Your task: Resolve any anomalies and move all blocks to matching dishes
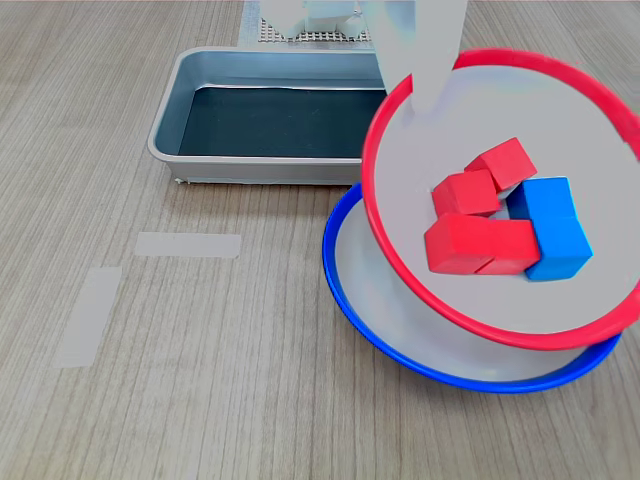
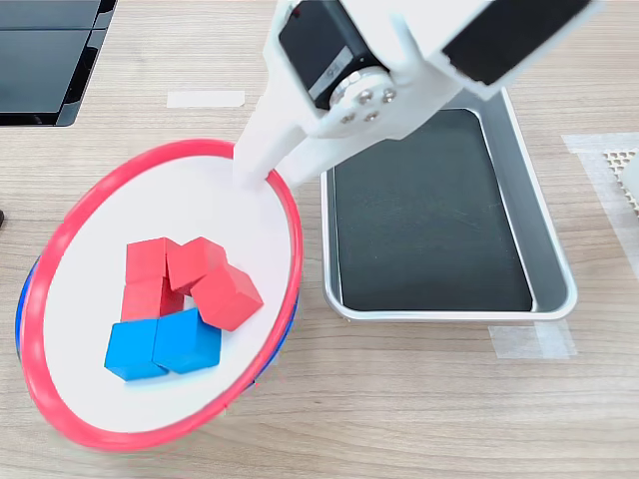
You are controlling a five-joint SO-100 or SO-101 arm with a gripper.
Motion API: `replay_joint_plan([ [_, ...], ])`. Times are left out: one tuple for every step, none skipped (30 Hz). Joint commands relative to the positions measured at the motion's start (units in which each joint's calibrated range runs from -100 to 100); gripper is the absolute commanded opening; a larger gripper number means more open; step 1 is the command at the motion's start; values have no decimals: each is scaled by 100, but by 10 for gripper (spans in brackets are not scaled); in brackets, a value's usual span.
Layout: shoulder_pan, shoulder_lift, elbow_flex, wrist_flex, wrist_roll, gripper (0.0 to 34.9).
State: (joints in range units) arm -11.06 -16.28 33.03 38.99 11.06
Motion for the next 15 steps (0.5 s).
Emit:
replay_joint_plan([
  [226,-380,-185,-57,-24,0],
  [283,-406,-213,-40,-20,0],
  [330,-423,-231,-40,-15,0],
  [386,-448,-240,-32,5,0],
  [433,-474,-231,-32,29,0],
  [452,-483,-231,-40,34,0],
  [471,-491,-240,-40,39,0],
  [499,-508,-258,-40,44,0],
  [546,-534,-285,-48,44,0],
  [612,-576,-304,-73,44,0],
  [697,-628,-304,-81,63,0],
  [810,-704,-294,-65,98,0],
  [885,-755,-285,-40,117,0],
  [998,-824,-267,-15,142,0],
  [1092,-875,-258,-15,142,0],
])
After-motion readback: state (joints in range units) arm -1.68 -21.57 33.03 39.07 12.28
